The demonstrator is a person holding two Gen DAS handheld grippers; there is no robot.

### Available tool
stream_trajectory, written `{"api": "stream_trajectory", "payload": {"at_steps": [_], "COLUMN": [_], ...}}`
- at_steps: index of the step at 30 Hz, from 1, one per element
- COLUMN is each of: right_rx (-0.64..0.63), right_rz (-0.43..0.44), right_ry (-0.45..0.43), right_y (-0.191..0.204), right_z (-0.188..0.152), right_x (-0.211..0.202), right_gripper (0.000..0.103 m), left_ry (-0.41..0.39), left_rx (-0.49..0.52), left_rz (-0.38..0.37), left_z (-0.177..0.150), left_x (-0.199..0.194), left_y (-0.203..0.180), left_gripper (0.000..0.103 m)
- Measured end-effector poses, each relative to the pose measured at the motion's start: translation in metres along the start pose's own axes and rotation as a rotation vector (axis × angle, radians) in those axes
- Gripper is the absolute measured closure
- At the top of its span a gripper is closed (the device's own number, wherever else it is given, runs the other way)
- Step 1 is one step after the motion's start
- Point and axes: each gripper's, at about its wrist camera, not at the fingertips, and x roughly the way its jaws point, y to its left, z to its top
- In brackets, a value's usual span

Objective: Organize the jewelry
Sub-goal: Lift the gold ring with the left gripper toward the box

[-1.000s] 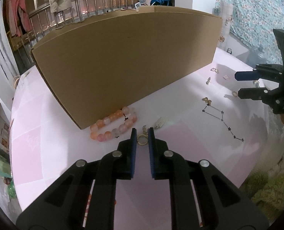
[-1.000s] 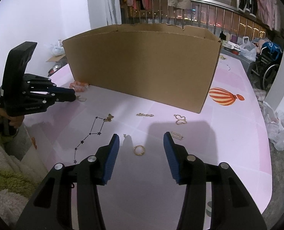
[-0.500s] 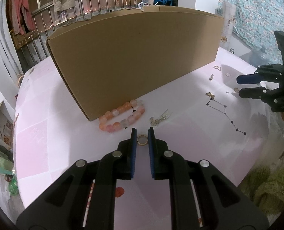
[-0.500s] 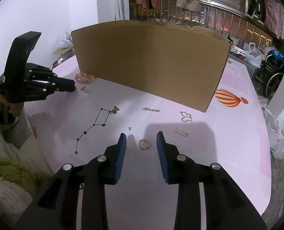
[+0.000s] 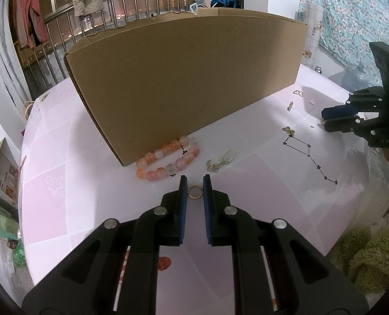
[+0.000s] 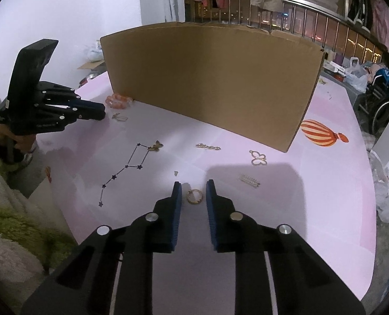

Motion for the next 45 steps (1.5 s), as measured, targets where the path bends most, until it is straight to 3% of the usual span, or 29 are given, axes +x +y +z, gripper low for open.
{"api": "stream_trajectory", "payload": {"at_steps": [3,30,45], "right_rx": [0.013,0.028,0.000], "right_rz": [0.011,0.009,-0.010], "right_ry": [0.000,-0.027,-0.081], "right_y": [0.000,-0.002,0.005], "right_z": [0.000,0.003,0.009], "right_x": [0.001,-0.009,-0.029], "right_gripper": [0.092,0.092,0.092], "left_ry": [0.001,-0.024,-0.078], "left_rx": [0.002,0.013,0.033], "left_rz": [0.001,0.005,0.013], "left_z": [0.000,0.003,0.010], "left_x": [0.000,-0.010,-0.035], "left_y": [0.000,-0.002,-0.010], "left_gripper": [0.092,0.092,0.092]}}
